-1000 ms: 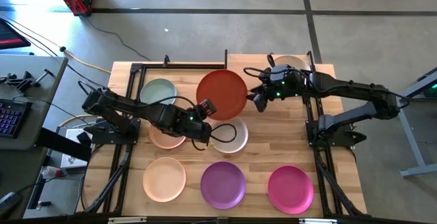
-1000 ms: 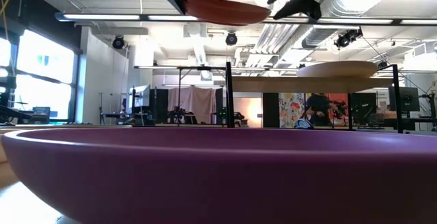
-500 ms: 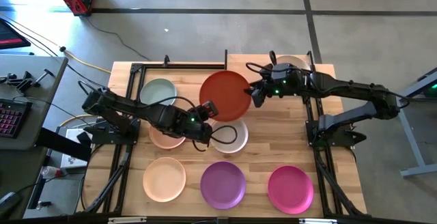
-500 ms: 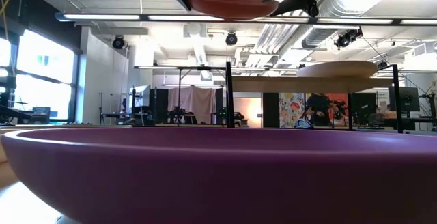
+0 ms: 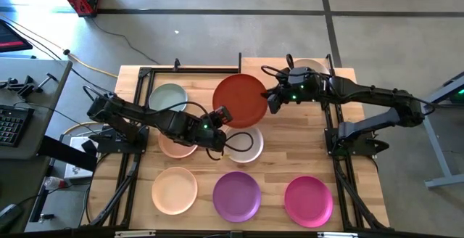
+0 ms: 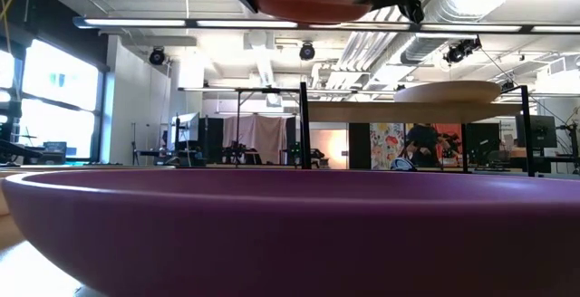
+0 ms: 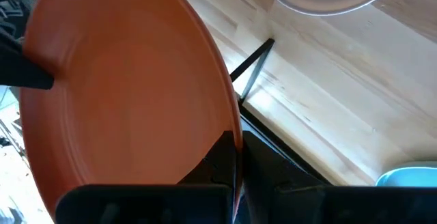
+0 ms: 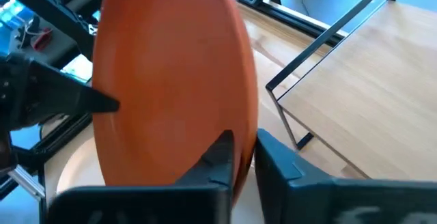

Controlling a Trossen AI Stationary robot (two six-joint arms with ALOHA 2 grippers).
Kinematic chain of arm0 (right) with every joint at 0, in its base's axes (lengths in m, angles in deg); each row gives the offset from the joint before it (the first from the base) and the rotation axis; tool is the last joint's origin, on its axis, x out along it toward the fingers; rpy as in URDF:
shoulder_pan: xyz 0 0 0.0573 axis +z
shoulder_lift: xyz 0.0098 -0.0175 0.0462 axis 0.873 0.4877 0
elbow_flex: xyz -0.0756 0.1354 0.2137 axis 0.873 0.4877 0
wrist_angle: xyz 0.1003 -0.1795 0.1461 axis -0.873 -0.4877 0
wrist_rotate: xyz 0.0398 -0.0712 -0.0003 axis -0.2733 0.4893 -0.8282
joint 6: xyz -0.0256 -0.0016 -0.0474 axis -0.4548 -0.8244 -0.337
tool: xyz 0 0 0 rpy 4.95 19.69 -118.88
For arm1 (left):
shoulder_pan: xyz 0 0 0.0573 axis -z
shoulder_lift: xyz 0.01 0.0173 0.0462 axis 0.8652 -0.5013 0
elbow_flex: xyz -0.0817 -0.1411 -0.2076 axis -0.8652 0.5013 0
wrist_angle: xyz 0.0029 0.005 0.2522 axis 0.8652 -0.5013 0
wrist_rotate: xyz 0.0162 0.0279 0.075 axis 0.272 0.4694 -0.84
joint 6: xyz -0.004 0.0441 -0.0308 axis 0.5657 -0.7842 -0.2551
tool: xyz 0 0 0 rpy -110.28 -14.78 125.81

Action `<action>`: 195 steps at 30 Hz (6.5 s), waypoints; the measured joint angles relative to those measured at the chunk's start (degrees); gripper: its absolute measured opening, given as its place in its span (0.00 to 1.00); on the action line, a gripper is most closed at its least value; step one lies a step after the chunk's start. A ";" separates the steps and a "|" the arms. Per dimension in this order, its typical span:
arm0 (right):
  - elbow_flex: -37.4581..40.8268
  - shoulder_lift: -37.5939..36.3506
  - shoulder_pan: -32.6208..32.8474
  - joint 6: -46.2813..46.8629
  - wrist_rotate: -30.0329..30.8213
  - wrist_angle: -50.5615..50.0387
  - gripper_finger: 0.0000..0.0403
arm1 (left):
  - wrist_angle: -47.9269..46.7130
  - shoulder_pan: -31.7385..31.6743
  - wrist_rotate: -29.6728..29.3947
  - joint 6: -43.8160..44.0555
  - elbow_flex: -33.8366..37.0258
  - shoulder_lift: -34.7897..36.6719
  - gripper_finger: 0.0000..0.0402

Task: Place and stack plates onto a shelf
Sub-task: Stack the orange plate on top of the white plate on the shelf, then stack the pink plate on top of the orange plate on the shelf

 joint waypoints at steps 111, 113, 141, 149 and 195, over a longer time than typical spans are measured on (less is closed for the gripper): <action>18.62 -34.36 -46.20 28.31 6.10 -27.10 0.00 | -8.80 2.26 -11.69 67.50 0.00 19.73 0.26; 18.62 -33.81 -46.20 28.94 7.19 -27.08 0.00 | -9.17 2.25 -11.65 67.50 0.00 19.71 0.26; 18.60 -26.64 -46.16 25.64 7.06 -24.63 0.06 | -9.48 0.74 -12.33 67.50 0.01 19.71 0.26; 18.60 -26.64 -46.14 25.61 7.45 -24.65 0.21 | -9.49 0.74 -12.31 67.49 0.00 19.71 0.26; 18.40 -32.22 -17.78 30.66 -16.85 -24.22 0.26 | -21.77 0.74 13.61 91.47 2.83 19.71 0.26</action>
